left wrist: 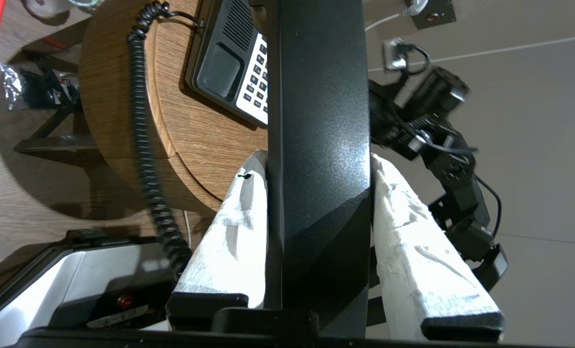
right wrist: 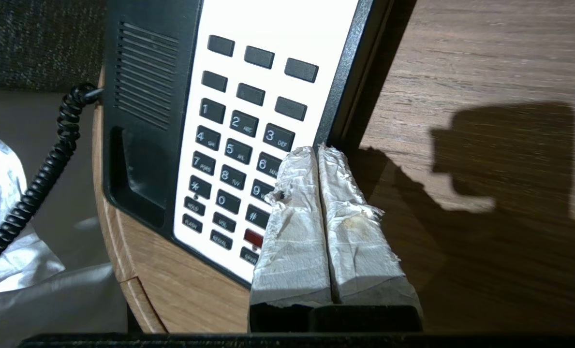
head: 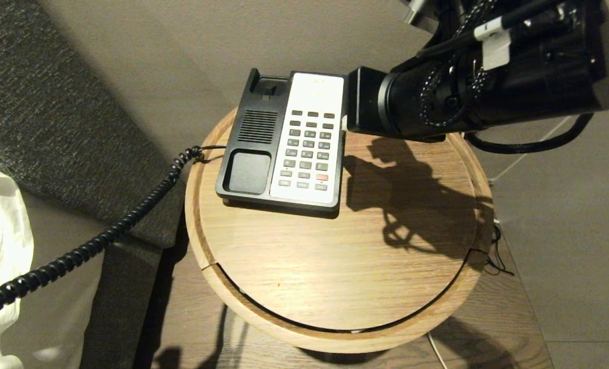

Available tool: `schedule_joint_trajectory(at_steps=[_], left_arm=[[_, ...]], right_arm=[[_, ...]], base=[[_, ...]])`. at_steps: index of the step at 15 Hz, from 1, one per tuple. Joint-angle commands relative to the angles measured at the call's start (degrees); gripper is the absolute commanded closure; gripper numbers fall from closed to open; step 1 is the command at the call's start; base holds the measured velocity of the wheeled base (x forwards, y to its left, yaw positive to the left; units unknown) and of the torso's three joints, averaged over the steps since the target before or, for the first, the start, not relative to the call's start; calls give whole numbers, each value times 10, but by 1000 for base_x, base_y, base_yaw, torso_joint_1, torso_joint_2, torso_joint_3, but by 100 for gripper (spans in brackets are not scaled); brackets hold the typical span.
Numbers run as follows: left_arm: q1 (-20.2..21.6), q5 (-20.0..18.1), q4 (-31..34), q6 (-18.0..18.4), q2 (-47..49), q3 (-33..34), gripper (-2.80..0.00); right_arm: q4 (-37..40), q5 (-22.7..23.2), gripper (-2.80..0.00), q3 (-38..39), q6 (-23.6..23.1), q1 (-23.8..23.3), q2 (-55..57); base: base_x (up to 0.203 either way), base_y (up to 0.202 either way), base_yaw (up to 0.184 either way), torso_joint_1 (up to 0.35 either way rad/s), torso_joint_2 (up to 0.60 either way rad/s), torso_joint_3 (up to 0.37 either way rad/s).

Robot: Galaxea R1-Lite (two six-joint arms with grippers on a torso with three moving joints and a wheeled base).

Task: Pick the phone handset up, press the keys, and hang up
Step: Dial the number

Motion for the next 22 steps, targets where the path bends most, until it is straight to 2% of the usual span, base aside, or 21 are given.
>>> schedule_joint_trajectory(at_steps=[1,7,22], left_arm=[[0,1,2,-3,1,0,0],[1,1,2,-3,-1,-1,0],[2,0,2,-3,-6,4,0]], right_arm=[[1,4,0,-1,0,9,9],[-15,-2,0,-1,-3,22,15],[-37,-4,0,-1,-10,7,37]], base=[[0,0,0,0,0,0],[0,0,0,0,0,0],[0,0,0,0,0,0]])
